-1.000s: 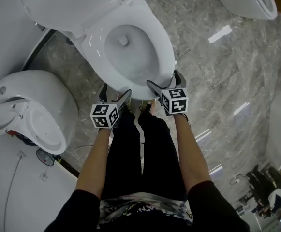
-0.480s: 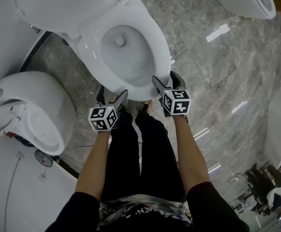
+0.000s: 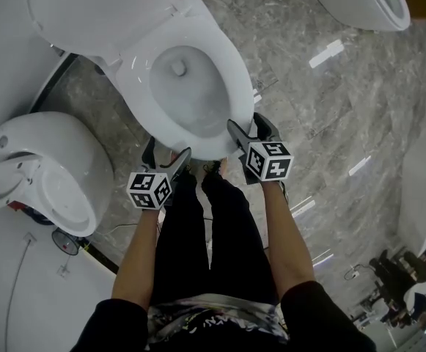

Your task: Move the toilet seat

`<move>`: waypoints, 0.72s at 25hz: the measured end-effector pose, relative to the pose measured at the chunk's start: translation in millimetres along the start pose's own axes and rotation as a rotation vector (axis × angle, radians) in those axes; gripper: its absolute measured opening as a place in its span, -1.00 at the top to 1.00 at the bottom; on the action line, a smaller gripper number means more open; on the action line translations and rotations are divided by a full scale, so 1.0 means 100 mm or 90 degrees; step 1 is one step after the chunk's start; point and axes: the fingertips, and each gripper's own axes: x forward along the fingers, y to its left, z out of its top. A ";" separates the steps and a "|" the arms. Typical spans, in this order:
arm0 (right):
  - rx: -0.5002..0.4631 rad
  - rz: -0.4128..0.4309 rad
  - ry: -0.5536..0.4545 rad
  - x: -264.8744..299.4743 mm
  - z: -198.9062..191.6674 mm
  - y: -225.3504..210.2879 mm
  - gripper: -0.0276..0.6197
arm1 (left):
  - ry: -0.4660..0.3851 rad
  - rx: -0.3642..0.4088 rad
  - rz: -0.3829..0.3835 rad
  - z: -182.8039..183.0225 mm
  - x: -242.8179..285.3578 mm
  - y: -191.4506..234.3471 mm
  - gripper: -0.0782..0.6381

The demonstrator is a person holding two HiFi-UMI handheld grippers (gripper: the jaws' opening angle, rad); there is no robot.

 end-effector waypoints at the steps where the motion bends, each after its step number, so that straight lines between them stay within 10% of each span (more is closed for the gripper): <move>1: 0.007 0.004 -0.001 -0.03 0.03 0.02 -0.16 | -0.003 0.004 -0.001 0.02 -0.03 -0.04 -0.64; 6: 0.017 0.064 -0.028 -0.23 0.24 0.28 -0.11 | -0.004 0.045 -0.033 0.11 -0.14 -0.36 -0.64; 7: -0.012 0.097 -0.044 -0.26 0.35 0.49 0.89 | 0.000 0.074 -0.053 0.13 -0.15 -0.50 -0.64; 10: -0.132 0.084 -0.071 -0.21 0.68 0.98 0.71 | -0.005 0.130 -0.081 0.25 -0.13 -0.85 -0.64; 18: -0.036 -0.022 -0.019 -0.08 0.24 0.05 0.19 | 0.010 -0.017 0.014 -0.03 -0.12 -0.27 -0.64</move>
